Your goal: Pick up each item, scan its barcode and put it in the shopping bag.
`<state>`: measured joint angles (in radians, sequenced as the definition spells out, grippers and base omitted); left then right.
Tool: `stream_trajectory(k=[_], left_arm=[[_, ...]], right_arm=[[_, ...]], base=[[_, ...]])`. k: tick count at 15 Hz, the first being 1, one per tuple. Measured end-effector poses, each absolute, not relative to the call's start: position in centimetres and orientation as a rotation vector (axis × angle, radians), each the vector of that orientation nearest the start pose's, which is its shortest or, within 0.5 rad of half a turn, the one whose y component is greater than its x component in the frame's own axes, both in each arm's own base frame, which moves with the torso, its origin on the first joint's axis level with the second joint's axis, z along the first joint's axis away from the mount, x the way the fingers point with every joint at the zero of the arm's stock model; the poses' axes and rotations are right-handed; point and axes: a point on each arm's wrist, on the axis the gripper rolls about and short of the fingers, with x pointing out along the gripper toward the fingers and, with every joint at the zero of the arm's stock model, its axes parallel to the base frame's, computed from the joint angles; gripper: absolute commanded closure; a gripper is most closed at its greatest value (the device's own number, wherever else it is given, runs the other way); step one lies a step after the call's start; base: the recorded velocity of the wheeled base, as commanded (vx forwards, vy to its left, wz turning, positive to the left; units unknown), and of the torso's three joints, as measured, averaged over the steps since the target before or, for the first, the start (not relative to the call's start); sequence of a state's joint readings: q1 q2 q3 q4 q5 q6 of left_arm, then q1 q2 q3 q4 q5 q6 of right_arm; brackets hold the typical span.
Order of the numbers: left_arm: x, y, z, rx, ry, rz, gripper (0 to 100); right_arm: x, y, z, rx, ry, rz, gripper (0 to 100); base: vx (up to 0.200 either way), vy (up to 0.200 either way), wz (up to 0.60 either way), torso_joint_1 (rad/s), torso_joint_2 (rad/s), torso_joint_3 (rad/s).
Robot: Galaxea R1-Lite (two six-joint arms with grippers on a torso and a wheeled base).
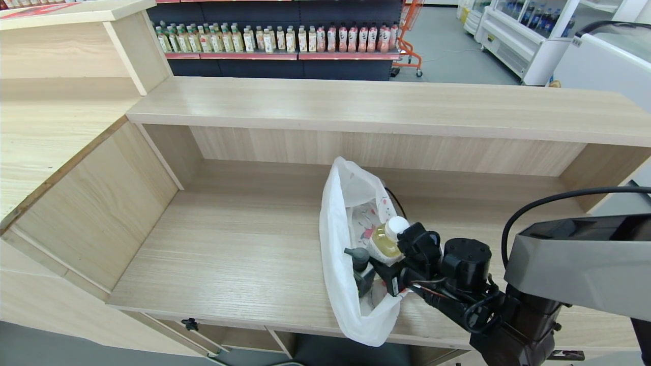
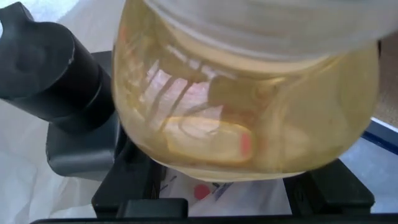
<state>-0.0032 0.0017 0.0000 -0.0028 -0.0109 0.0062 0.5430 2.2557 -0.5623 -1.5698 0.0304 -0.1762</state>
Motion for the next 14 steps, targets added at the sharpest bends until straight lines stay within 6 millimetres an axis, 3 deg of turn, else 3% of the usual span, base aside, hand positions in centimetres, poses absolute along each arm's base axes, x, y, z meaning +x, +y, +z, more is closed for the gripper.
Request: stream_trajectory(k=[7, 10, 14], left_arm=[[-2.3, 0.0, 7.6, 0.006, -0.001, -0.014, 0], [-2.3, 0.0, 7.6, 0.006, -0.001, -0.014, 0], [-2.3, 0.0, 7.6, 0.000, -0.001, -0.014, 0]], right_arm=[[29.8, 18.0, 4.8, -0.191, 0.029, 0.578, 0], [30.0, 18.0, 6.7, -0.182, -0.036, 0.567, 0], [28.8, 16.6, 11.7, -0.176, -0.048, 0.551, 0]], base=[[0.000, 0.000, 0.00, 0.000, 0.00, 0.000], [0.000, 0.000, 0.00, 0.000, 0.00, 0.000], [0.000, 0.000, 0.00, 0.000, 0.00, 0.000]])
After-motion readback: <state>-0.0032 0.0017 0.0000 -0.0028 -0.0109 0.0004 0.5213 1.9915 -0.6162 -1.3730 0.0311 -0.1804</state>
